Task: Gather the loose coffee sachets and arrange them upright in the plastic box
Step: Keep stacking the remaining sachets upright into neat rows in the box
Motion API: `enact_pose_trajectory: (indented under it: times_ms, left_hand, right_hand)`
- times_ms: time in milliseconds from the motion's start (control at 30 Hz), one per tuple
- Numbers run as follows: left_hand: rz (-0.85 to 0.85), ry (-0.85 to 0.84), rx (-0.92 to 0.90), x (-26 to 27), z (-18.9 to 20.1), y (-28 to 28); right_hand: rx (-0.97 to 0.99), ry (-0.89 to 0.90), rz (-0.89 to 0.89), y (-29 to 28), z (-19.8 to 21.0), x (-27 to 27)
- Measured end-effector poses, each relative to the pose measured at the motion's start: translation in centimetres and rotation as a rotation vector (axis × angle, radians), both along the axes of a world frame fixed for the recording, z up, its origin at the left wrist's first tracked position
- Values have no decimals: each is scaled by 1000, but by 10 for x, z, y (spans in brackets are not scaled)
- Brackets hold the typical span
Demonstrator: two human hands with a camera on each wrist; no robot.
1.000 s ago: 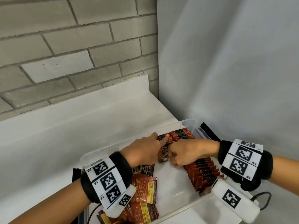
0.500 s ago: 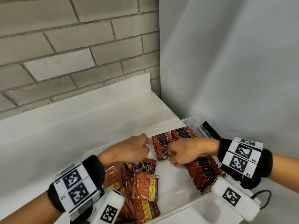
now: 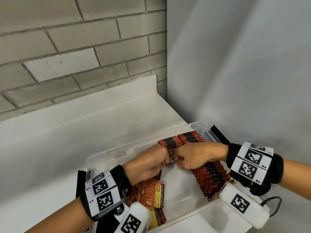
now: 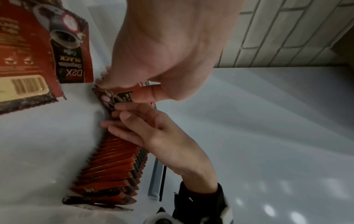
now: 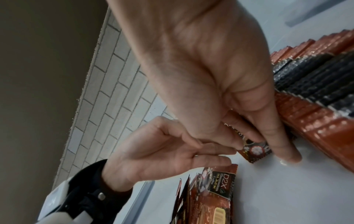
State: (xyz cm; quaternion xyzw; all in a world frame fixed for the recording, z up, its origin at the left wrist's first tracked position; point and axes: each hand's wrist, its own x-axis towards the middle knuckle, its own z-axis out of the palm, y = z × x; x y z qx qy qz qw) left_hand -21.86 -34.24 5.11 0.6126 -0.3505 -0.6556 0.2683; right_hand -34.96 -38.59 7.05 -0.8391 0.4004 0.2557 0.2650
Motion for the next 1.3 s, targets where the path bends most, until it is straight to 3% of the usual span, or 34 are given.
enact_pose_trajectory:
  times_ms: [300, 467, 633, 833, 933, 1133, 1300]
  left_hand:
    - [94, 100, 17, -3, -2, 0]
    - [118, 43, 74, -8, -6, 4]
    - [84, 115, 108, -13, -6, 5]
    - [-27, -13, 31, 6, 9, 10]
    - [-270, -180, -48, 30, 24, 14]
    - [-861, -837, -216, 69, 48, 18]
    - [-1121, -981, -165, 89, 50, 22]
  right_hand:
    - [-11, 7, 3, -1, 0, 0]
    - [1, 6, 2, -1, 4, -2]
    - [-23, 12, -12, 0, 8, -1]
    - [38, -23, -14, 2, 14, 3]
    - [178, -105, -51, 7, 13, 8]
    - [302, -137, -4, 24, 11, 33]
    - [207, -83, 73, 24, 5, 53]
